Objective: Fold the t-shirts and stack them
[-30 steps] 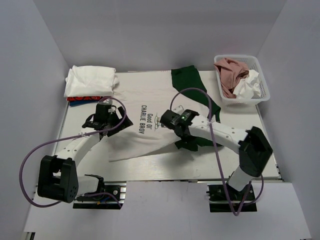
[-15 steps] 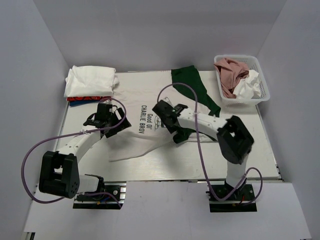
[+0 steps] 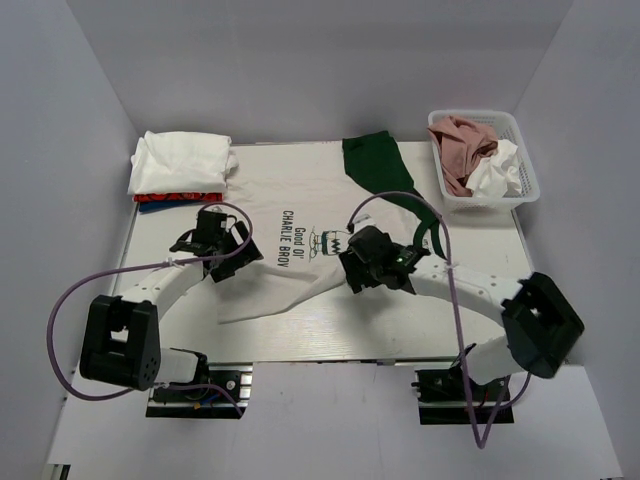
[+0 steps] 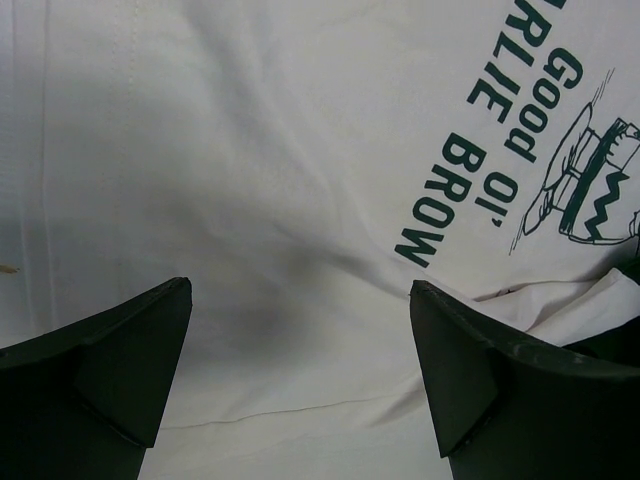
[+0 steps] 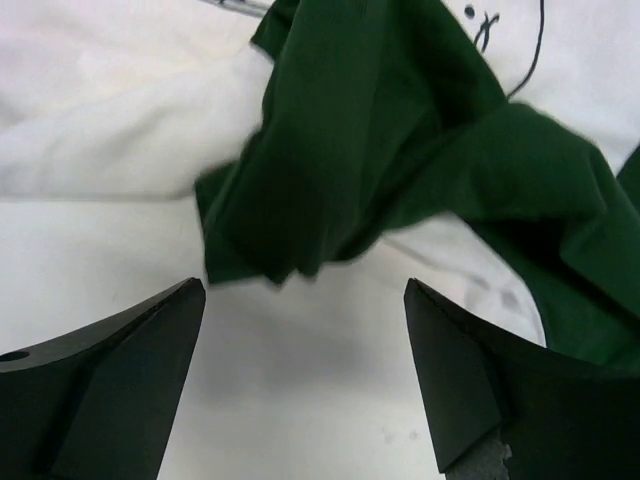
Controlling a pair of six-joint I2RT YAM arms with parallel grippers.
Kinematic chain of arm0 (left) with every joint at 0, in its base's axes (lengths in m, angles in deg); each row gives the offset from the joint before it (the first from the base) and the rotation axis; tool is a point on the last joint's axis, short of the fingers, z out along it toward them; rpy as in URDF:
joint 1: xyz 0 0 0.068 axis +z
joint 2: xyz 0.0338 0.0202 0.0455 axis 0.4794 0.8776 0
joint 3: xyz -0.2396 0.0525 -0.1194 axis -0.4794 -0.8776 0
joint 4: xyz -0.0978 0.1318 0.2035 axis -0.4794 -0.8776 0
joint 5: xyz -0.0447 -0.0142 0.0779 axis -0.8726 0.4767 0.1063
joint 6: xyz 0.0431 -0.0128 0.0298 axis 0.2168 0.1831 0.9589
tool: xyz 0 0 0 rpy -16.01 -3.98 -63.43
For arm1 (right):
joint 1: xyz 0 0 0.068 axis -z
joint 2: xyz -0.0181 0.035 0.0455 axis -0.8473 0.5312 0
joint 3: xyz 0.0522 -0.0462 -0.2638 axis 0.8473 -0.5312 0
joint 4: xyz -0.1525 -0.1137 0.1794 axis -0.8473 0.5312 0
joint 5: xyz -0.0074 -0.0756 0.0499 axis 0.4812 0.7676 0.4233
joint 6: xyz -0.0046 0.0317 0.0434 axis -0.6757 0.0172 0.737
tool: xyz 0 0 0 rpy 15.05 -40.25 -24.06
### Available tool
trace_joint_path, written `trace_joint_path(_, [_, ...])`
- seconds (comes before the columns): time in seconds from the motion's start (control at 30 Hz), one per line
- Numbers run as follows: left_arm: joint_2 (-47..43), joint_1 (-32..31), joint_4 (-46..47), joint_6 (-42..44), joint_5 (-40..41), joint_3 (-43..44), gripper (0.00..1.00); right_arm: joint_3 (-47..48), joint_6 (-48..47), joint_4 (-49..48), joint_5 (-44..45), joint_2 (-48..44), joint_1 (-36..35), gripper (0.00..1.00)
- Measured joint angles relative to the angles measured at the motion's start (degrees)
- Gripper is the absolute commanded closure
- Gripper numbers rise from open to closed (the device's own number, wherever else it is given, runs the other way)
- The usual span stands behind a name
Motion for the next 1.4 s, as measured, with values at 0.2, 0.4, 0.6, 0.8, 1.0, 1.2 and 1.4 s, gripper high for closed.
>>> trace_joint_path(0.2, [0.07, 0.0, 0.15, -1.2, 1.33, -1.95, 0.0, 7.96, 4.33, -0.81, 6.86, 13.03, 1.55, 1.0])
trace_joint_path(0.4, [0.55, 0.0, 0.13, -2.05, 2.73, -4.2, 0.0, 13.62, 7.8, 10.32, 8.63, 12.83, 2.12, 1.0])
trace_joint_path(0.6, [0.59, 0.0, 0.26, -2.93, 3.06, -4.17, 0.0, 11.93, 9.38, 30.38, -1.64, 3.8, 1.07, 1.0])
trace_joint_path(0.8, [2.38, 0.0, -1.27, -3.48, 3.52, -2.25, 0.0, 2.58, 9.81, 42.21, -19.96, -6.64, -1.77, 0.93])
trace_joint_path(1.0, [5.09, 0.0, -3.72, -3.58, 4.26, 0.79, 0.0, -1.81, 12.33, 49.24, -25.73, -15.28, -2.27, 0.12])
trace_joint_path(1.2, [5.75, 0.0, -6.47, -3.63, 6.29, 3.76, 0.0, 4.02, 11.87, 45.7, -22.84, -18.16, -2.23, 0.1])
trace_joint_path(1.4, [2.73, 0.0, -6.23, -4.9, 6.84, -0.28, 0.0, 9.42, 12.13, 32.94, -11.8, -13.51, 0.04, 0.1])
